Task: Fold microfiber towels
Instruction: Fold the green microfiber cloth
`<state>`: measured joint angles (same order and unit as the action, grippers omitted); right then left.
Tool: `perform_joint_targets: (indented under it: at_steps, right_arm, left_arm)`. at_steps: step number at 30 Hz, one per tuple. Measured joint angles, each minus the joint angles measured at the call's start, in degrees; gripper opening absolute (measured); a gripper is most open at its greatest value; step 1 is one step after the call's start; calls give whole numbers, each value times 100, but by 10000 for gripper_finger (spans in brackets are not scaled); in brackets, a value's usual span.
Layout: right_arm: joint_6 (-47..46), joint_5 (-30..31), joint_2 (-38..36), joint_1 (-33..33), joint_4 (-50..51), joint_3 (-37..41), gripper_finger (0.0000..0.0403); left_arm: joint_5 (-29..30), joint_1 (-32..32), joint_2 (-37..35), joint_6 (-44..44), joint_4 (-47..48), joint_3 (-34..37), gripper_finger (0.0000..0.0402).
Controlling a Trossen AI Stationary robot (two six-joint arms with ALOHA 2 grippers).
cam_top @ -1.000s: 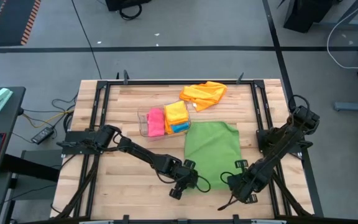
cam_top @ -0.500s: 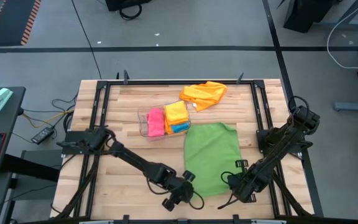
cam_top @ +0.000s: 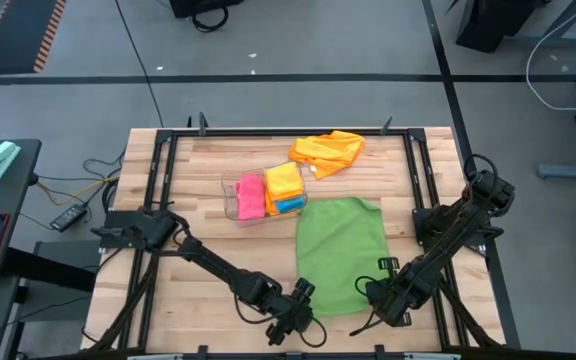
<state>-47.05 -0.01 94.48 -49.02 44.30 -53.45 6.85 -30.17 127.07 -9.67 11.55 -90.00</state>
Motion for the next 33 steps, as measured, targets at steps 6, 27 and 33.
perform_joint_targets:
  at_steps: [6, 27, 33]
  right_arm:
    - [-35, 0, 2, -2, -67, 0, 15]
    - [-792, -455, -148, -18, -325, -798, 15]
    - [-982, -418, -146, -298, -1199, -1148, 8]
  left_arm:
    - [408, -26, 11, 78, -91, 0, 186]
    - [-1389, 146, -764, 588, 446, -17, 12]
    - [-2687, 31, -784, 1141, 459, 0, 12]
